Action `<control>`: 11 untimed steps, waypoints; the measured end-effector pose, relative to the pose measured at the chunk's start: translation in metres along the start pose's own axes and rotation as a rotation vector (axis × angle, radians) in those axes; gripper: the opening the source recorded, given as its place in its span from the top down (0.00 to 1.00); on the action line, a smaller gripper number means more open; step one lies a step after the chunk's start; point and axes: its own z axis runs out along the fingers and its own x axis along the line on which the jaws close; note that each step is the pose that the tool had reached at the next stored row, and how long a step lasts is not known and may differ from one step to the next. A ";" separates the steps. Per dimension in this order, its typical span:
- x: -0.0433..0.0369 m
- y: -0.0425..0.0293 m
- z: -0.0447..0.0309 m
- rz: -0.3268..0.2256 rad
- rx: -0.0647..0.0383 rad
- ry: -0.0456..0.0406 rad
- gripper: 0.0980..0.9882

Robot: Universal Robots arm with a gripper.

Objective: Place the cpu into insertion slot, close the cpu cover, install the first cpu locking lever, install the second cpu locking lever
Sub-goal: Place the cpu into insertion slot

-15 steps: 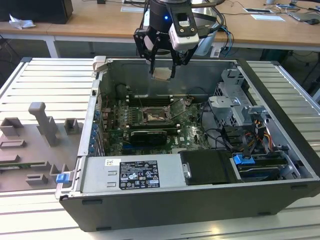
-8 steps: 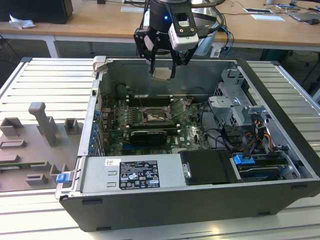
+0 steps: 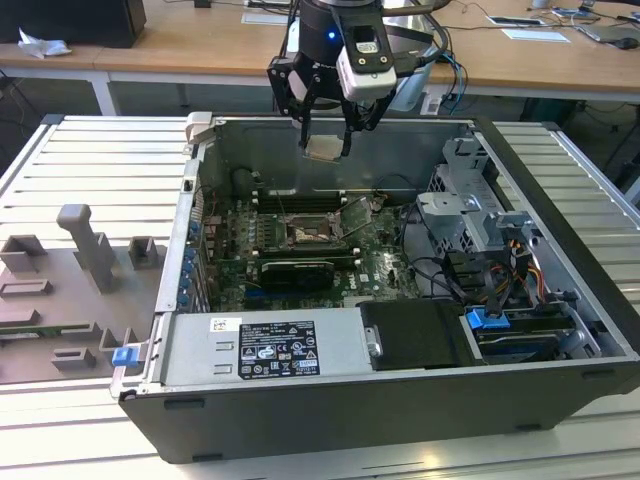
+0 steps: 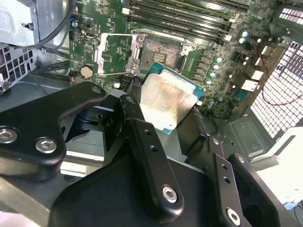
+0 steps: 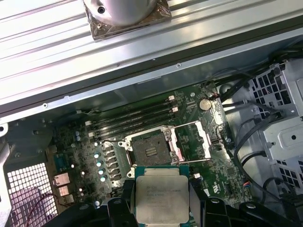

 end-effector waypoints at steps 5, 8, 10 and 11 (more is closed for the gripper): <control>0.0000 0.0000 0.0000 0.007 0.000 -0.0006 0.50; 0.0000 0.0000 0.0000 0.010 0.000 -0.0010 0.50; 0.0000 0.0000 0.0000 0.013 0.000 -0.0011 0.50; 0.0000 0.0000 0.0000 0.014 0.000 -0.0012 0.50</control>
